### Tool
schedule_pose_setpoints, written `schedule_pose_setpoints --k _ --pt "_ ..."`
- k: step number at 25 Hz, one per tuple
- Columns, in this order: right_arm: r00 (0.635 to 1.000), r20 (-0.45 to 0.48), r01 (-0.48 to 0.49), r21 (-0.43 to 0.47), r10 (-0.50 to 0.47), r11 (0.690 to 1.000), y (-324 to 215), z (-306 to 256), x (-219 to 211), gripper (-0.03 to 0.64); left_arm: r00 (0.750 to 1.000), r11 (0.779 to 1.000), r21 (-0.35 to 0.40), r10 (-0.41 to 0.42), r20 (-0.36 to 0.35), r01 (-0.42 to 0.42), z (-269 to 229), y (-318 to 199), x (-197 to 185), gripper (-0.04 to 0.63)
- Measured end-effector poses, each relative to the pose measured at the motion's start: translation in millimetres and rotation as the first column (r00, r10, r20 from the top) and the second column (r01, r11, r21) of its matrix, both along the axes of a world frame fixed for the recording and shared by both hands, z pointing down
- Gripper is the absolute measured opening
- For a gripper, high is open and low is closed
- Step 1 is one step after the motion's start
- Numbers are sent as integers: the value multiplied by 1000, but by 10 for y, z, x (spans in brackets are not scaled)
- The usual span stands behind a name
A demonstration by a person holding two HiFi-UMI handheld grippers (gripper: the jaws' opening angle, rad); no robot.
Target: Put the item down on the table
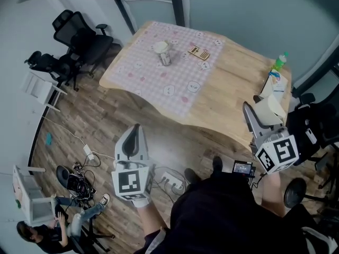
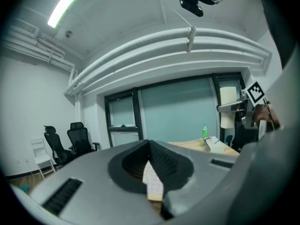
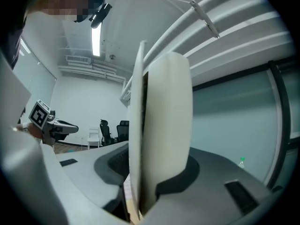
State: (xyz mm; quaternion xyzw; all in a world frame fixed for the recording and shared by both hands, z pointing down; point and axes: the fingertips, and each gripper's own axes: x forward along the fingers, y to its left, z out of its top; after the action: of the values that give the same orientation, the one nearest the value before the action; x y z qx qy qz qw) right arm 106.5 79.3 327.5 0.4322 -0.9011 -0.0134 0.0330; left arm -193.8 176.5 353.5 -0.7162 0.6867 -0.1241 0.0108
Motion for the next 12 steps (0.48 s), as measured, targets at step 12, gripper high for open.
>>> schedule_pose_setpoints --k 12 --pt "996 -88 9 -20 -11 1000 314 45 -275 153 990 997 70 -15 -139 25 248 252 -235 -2"
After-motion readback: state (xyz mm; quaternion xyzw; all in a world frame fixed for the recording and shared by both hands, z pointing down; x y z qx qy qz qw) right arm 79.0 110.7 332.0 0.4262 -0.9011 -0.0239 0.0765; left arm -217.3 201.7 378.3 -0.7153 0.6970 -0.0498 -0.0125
